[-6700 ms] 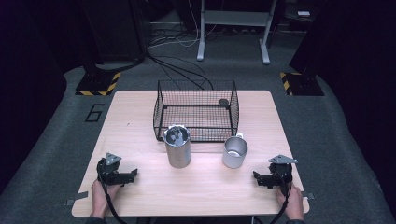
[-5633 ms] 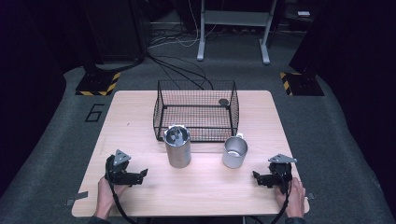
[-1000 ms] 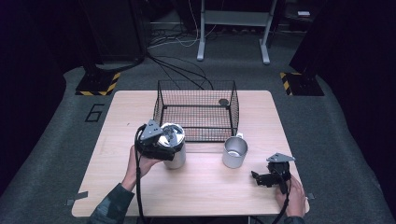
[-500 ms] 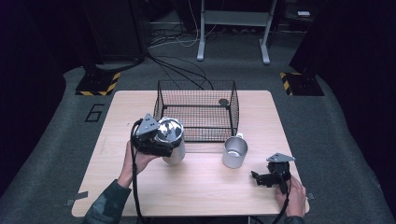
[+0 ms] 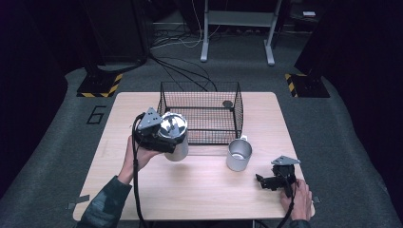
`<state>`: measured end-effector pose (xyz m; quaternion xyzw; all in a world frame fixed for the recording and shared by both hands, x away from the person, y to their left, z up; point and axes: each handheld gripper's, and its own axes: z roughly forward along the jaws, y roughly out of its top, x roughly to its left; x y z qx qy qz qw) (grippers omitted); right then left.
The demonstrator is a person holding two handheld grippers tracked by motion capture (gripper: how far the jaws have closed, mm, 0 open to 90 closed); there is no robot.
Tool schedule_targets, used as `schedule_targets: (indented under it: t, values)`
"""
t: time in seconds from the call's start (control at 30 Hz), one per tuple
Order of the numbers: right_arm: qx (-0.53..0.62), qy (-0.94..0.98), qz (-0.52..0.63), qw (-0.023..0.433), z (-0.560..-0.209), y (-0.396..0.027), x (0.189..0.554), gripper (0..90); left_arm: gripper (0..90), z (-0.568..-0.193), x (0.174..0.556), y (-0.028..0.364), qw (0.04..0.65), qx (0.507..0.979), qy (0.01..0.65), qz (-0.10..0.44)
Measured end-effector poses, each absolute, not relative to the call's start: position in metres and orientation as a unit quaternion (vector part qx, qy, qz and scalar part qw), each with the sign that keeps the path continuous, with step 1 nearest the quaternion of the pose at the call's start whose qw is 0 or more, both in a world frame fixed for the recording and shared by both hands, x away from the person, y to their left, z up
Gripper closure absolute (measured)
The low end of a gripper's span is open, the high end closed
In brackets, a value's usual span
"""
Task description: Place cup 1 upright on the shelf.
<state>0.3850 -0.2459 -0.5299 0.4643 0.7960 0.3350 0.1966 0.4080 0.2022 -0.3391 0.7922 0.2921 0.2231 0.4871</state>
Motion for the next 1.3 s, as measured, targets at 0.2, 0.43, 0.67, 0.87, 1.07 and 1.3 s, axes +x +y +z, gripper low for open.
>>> schedule_targets:
  t: [0.2,0.43,0.67,0.87,1.07,1.3]
  values:
    - [0.464,0.796,0.335,0.197,-0.530,-0.246,0.385,0.0,3.7,-0.328,0.412,0.197,0.489,0.791,0.289,0.229]
    - [0.462,0.796,0.338,0.196,-0.530,-0.246,0.386,0.0,3.8,-0.316,0.418,0.191,0.492,0.789,0.287,0.230]
    - [0.462,0.796,0.338,0.196,-0.530,-0.245,0.386,0.0,3.7,-0.308,0.425,0.189,0.495,0.786,0.289,0.233]
    - [0.463,0.796,0.338,0.196,-0.530,-0.245,0.386,0.0,3.7,-0.302,0.430,0.188,0.499,0.783,0.290,0.232]
    - [0.463,0.796,0.338,0.196,-0.530,-0.245,0.386,0.0,3.7,-0.295,0.435,0.186,0.502,0.780,0.287,0.237]
    - [0.464,0.796,0.337,0.195,-0.530,-0.245,0.386,0.0,3.8,-0.290,0.445,0.184,0.503,0.776,0.293,0.242]
